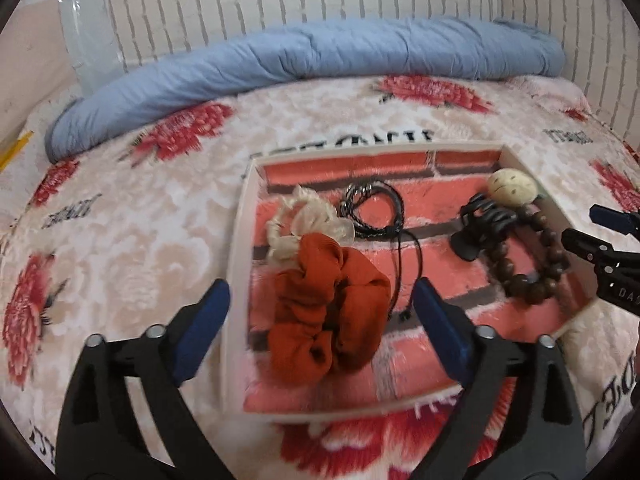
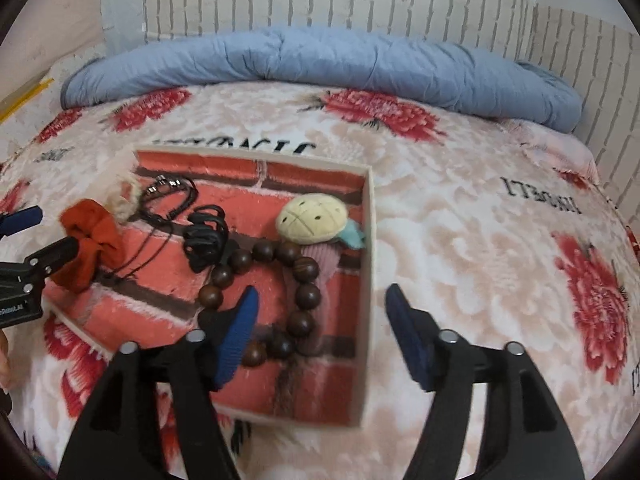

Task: Organize jewelry
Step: 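Open both tools to drop the scrunchie and bracelet into the tray, then move both tools back toward the rainbow claw clip and brown pendant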

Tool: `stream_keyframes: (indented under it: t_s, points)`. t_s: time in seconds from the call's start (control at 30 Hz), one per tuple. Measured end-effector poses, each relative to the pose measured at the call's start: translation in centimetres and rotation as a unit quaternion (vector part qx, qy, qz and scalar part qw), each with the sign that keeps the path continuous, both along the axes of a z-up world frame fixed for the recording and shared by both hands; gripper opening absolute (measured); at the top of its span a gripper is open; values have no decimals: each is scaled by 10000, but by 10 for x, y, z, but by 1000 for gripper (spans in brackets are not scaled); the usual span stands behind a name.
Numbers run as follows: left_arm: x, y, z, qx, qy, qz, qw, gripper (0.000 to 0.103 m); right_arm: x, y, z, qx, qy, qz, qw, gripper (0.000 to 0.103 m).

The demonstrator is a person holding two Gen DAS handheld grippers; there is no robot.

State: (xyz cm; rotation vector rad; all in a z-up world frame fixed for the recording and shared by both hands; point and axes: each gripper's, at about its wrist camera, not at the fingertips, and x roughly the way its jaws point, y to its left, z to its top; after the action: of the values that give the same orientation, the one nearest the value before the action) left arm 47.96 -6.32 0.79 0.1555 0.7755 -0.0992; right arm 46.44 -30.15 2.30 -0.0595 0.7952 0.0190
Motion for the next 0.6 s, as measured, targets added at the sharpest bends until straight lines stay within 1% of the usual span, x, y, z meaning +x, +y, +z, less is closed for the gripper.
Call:
stream_keyframes:
  t_s: [0.03, 0.1, 0.17, 0.27, 0.37, 0.5, 0.6]
  points:
    - [-8, 2, 6, -6, -46, 12, 10000, 96, -7, -3, 7, 31, -50, -1, 10000, 72]
    - [-19, 5, 14, -39, -79, 37, 10000, 97, -24, -10, 19, 76, -127, -12, 9999, 73]
    - [-35, 10, 23, -139, -80, 68, 9998, 98, -43, -16, 30, 131, -190, -44, 9997, 73]
    - [-61, 18, 32, -278, -114, 94, 9995, 98, -67, -19, 38, 129, -257, -34, 9996, 73]
    - [-86, 24, 37, -248, -154, 134, 9995, 98, -97, -20, 38, 157, -288, -37, 9995, 73]
    - [-121, 35, 40, -273, -151, 213, 9993, 98, -131, -23, 32, 442, -295, -121, 9985, 73]
    - [-148, 42, 38, -319, -170, 244, 9990, 98, -157, -19, 26, 506, -311, -130, 9982, 73]
